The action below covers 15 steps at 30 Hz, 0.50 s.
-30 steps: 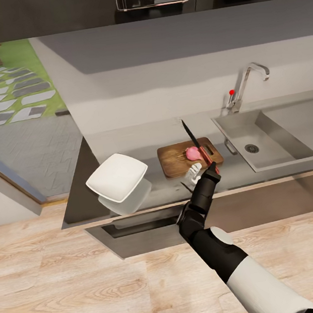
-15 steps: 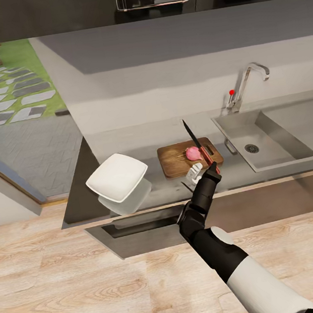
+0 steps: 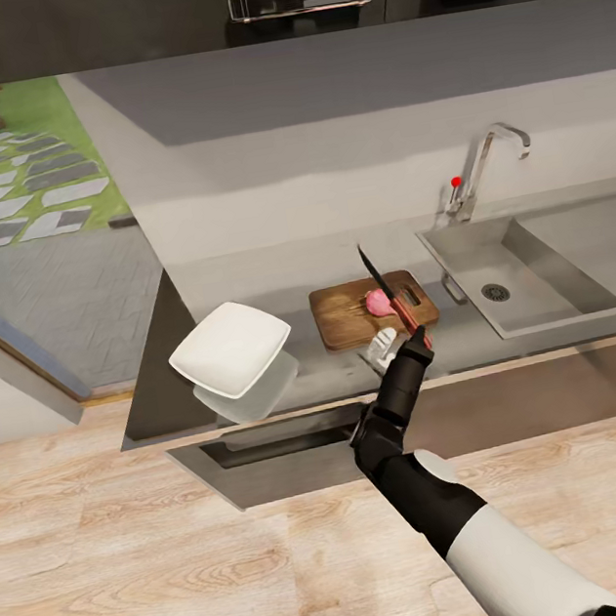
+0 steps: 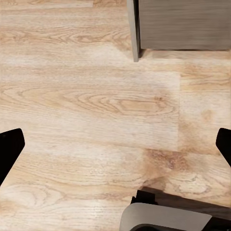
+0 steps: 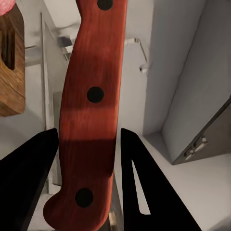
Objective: In the kitchen, take the Vidalia onion out of the sink, dice it on the chopping board with the paring knife, put the diced onion into the bowl on the countertop, then place both the paring knife and the chopping board into the sink.
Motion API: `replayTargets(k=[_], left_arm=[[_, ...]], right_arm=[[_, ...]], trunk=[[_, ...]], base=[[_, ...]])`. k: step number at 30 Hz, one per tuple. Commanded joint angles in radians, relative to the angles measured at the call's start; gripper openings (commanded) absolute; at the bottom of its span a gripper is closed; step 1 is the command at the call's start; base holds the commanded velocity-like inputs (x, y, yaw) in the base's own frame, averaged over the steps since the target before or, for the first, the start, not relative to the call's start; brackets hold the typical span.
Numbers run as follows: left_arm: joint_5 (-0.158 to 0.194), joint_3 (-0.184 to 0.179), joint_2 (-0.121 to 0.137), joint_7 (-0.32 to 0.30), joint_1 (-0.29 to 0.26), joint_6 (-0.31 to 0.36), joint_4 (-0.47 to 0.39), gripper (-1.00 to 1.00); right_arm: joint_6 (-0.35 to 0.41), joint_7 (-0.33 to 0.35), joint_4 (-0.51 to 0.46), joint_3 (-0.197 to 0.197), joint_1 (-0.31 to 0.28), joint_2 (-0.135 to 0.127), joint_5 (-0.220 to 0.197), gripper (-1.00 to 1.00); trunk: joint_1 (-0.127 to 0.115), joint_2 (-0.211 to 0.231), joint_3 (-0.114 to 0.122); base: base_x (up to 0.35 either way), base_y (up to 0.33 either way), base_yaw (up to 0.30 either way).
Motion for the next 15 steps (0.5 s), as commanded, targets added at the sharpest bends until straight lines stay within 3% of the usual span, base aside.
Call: replayTargets(k=[1, 3, 10, 15], left_arm=[[-0.011, 0.005, 0.001, 0.007, -0.002, -0.005, 0.004, 1.00], [-0.011, 0.005, 0.001, 0.007, -0.002, -0.005, 0.004, 1.00], [-0.011, 0.005, 0.001, 0.007, -0.002, -0.005, 0.004, 1.00], [-0.011, 0.005, 0.001, 0.007, -0.002, -0.005, 0.004, 1.00]], right_arm=[[-0.015, -0.003, 0.019, 0.001, -0.001, 0.000, -0.001, -1.00], [-0.025, -0.003, 0.035, -0.002, -0.001, 0.000, -0.001, -1.00], [-0.053, -0.002, 0.050, -0.089, -0.001, 0.000, 0.000, -1.00], [-0.069, -0.002, 0.052, -0.111, -0.001, 0.000, 0.000, -1.00]], trunk=[[0.001, -0.002, -0.001], [0.001, -0.002, -0.001], [0.001, -0.002, -0.001], [0.001, -0.002, -0.001]], base=[[0.000, 0.000, 0.000], [0.000, 0.000, 0.000], [0.000, 0.000, 0.000], [0.000, 0.000, 0.000]])
